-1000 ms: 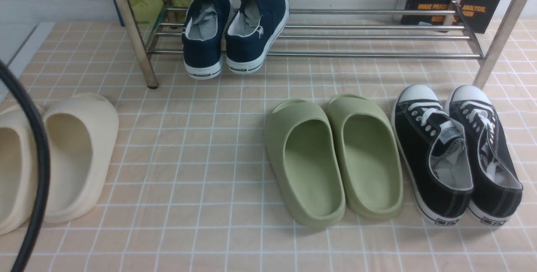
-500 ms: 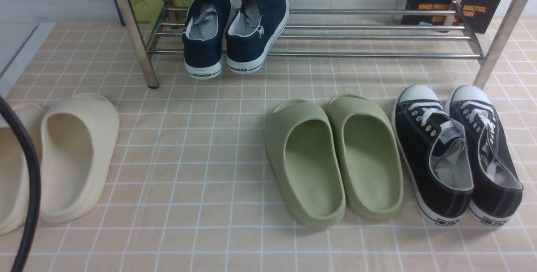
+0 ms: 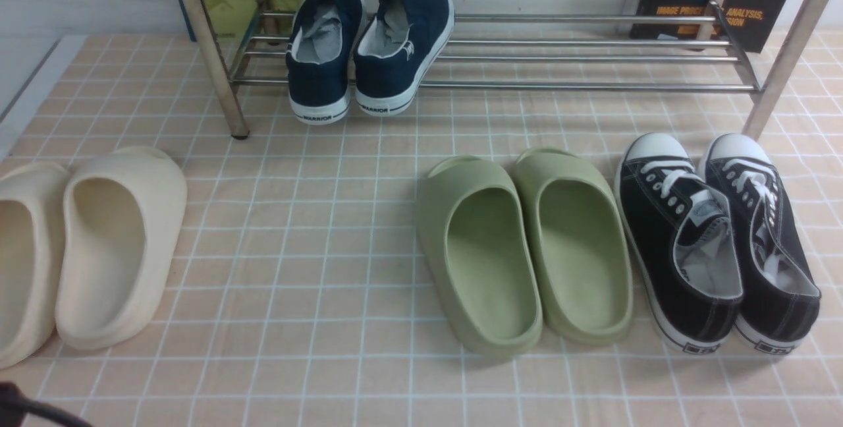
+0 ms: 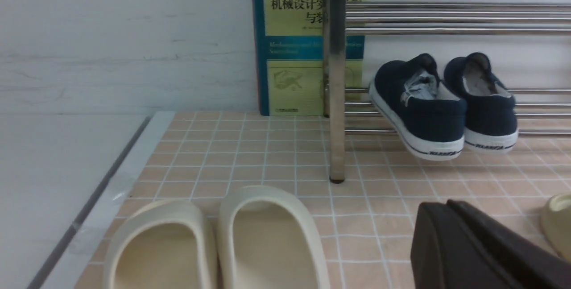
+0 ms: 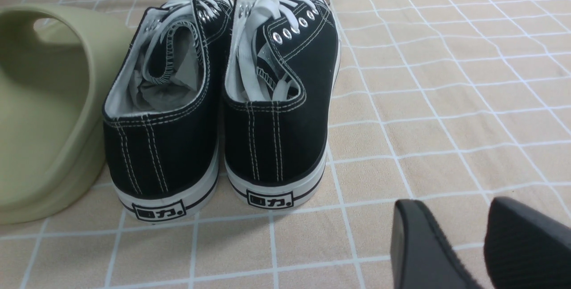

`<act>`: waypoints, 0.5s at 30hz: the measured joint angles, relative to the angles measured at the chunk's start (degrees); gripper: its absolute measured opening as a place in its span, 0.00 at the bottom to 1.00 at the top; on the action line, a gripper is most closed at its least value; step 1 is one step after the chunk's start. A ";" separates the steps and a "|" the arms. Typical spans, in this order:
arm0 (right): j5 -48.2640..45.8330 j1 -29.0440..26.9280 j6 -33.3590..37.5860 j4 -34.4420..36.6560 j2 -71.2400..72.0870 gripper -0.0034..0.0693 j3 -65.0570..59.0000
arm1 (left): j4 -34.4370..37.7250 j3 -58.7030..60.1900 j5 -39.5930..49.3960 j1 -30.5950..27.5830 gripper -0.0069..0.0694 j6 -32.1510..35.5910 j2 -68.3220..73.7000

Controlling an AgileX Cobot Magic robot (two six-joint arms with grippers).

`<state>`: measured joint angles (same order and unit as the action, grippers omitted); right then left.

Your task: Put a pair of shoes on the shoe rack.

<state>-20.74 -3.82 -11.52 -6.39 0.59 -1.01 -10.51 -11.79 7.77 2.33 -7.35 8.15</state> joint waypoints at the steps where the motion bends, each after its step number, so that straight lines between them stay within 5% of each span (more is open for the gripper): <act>1: 0.00 0.00 0.00 0.00 0.00 0.37 0.00 | 0.08 0.34 0.06 -0.29 0.11 0.15 -0.36; 15: 0.00 0.00 0.00 0.00 0.00 0.37 0.00 | 2.15 13.36 8.75 -4.85 0.11 2.26 -8.81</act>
<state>-20.74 -3.82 -11.52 -6.39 0.59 -1.01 -8.36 1.56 16.52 -2.52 -5.09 -0.67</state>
